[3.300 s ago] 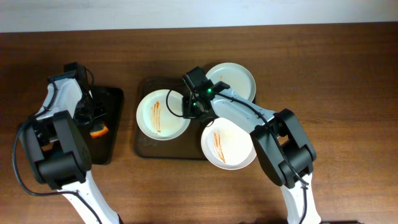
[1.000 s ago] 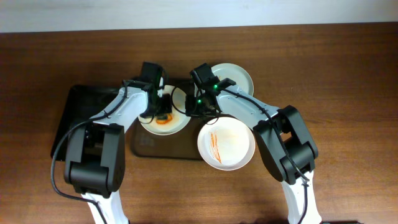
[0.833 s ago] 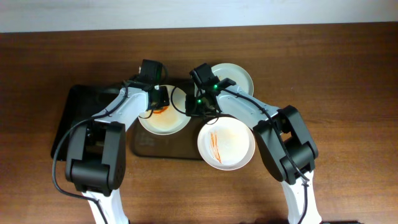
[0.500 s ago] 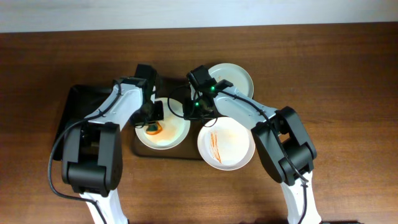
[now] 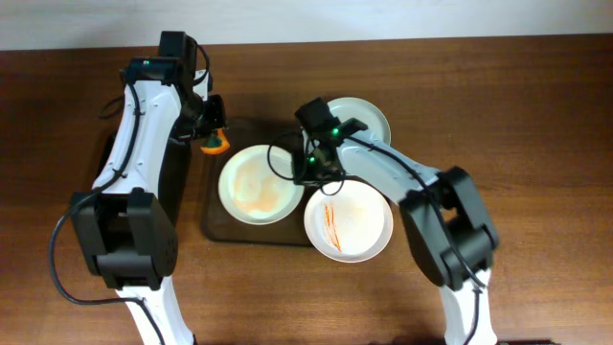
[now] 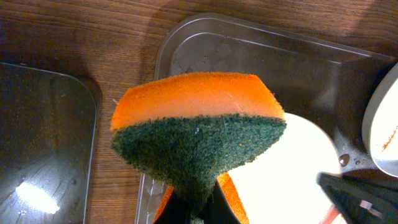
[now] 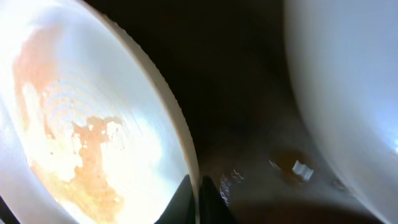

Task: Clean dirty plates on tray and stack at the side
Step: 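Carry the scrubbed plate right and set it on the table with the right gripper, then grasp the left white plate rim with the right gripper, then scrub the left plate with the sponge in the left gripper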

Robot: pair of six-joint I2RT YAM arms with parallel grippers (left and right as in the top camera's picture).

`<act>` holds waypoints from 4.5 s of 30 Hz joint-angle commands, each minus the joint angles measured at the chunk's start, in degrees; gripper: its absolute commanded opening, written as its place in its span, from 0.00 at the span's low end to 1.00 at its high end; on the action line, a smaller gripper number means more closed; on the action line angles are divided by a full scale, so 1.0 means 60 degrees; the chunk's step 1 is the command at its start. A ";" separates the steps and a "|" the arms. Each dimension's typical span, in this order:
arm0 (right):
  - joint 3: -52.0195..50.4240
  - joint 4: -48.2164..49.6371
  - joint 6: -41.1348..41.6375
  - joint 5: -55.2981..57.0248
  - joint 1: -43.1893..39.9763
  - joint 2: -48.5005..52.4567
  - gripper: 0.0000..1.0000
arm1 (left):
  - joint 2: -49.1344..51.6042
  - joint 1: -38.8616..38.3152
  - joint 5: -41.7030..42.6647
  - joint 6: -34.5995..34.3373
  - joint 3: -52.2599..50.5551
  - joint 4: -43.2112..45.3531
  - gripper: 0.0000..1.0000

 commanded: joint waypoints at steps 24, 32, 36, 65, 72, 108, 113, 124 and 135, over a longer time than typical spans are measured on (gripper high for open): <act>0.0091 -0.1749 -0.1166 1.0932 0.4521 -0.3300 0.04 | -0.0069 0.0069 -0.0040 0.0153 0.0095 0.0018 0.00; 0.0076 -0.2732 -0.1858 0.0444 -0.2113 -0.3628 0.04 | -0.0069 0.0080 -0.0040 0.0153 0.0087 0.0025 0.00; -0.0033 -0.3534 -0.2364 0.1577 -0.6444 -0.3603 0.04 | -0.0069 0.0091 -0.0044 0.0153 0.0076 0.0025 0.00; -0.5982 -0.0648 -0.2149 0.0401 -0.2943 -0.4371 0.22 | -0.0051 0.0087 -0.0036 0.0153 0.0040 -0.0007 0.00; -0.4736 -0.1217 -0.1377 -0.0849 -0.1716 -0.4390 0.04 | -0.0051 0.0087 -0.0036 0.0153 0.0040 -0.0007 0.00; -0.4073 0.4426 0.3308 0.0838 0.0597 -0.1599 0.04 | 0.0109 -0.2310 0.1341 0.1457 -0.5646 0.2670 0.00; -0.4073 0.4422 0.3300 0.0805 0.0597 -0.1599 0.04 | 0.0109 -0.2306 0.3213 0.3224 -0.5646 0.2375 0.00; -0.4076 0.4386 0.3271 0.0809 0.0597 -0.1599 0.04 | 0.0109 -0.1894 -0.4120 -0.1373 -0.5646 0.5646 0.00; -0.4076 0.4353 0.3271 0.0736 0.0597 -0.1596 0.04 | 0.0109 -0.1887 0.4477 0.3362 -0.5646 0.2371 0.00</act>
